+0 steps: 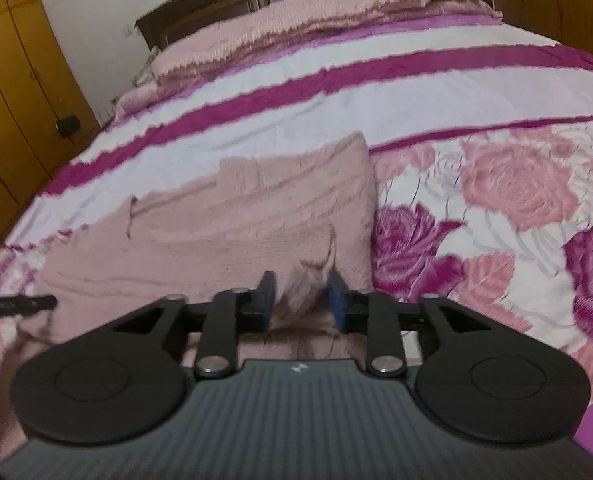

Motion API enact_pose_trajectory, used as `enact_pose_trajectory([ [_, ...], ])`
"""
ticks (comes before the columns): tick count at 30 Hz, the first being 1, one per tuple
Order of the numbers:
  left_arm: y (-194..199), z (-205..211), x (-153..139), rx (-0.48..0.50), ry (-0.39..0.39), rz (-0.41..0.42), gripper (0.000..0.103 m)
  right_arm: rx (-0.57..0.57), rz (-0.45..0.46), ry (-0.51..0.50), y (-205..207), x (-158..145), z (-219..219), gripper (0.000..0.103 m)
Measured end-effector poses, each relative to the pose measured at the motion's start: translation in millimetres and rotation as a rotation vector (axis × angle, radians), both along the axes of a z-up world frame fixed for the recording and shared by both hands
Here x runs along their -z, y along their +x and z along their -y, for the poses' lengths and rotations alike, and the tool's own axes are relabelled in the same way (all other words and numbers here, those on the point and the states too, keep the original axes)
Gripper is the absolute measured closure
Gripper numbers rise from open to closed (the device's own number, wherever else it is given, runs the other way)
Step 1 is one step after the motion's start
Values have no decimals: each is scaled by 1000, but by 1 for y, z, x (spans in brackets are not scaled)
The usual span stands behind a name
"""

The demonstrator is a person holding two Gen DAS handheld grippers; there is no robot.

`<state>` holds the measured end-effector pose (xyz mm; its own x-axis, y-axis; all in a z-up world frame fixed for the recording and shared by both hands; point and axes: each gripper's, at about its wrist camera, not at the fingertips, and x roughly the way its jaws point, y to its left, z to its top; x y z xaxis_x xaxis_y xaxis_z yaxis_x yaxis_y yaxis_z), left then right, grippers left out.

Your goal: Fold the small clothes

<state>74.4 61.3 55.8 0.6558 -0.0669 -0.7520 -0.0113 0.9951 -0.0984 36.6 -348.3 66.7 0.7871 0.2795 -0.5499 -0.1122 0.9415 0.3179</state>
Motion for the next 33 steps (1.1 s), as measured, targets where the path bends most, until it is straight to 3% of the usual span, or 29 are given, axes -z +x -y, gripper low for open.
enact_pose_trajectory([
  [1, 0, -1, -1, -5, -11, 4, 52, -9, 16, -2, 1, -3, 1, 44],
  [5, 4, -3, -1, -23, -39, 11, 52, -53, 30, -39, 16, -9, -5, 43],
  [12, 13, -9, 10, -59, -50, 59, 52, -100, -48, -144, 49, 14, -26, 46],
  [13, 13, -11, 13, -66, -59, 65, 52, -101, -59, -151, 51, 17, -27, 53],
  [15, 14, -12, 15, -70, -70, 78, 52, -127, -61, -159, 49, 18, -30, 80],
  [16, 13, -13, 15, -69, -72, 89, 52, -142, -50, -157, 46, 15, -32, 88],
  [20, 15, -13, 13, -97, -38, 168, 52, -140, 119, -231, 30, -11, -41, 90],
  [22, 23, -14, 18, -138, 9, 151, 52, -108, 159, -268, 33, -18, -42, 90],
  [25, 29, -20, 29, -166, 7, 158, 52, -90, 117, -307, 50, -5, -43, 90],
  [28, 32, -15, 36, -167, 55, 193, 52, -75, 34, -309, 64, 22, -41, 89],
  [33, 38, -16, 43, -166, 70, 208, 52, -33, 15, -228, 68, 29, -33, 88],
])
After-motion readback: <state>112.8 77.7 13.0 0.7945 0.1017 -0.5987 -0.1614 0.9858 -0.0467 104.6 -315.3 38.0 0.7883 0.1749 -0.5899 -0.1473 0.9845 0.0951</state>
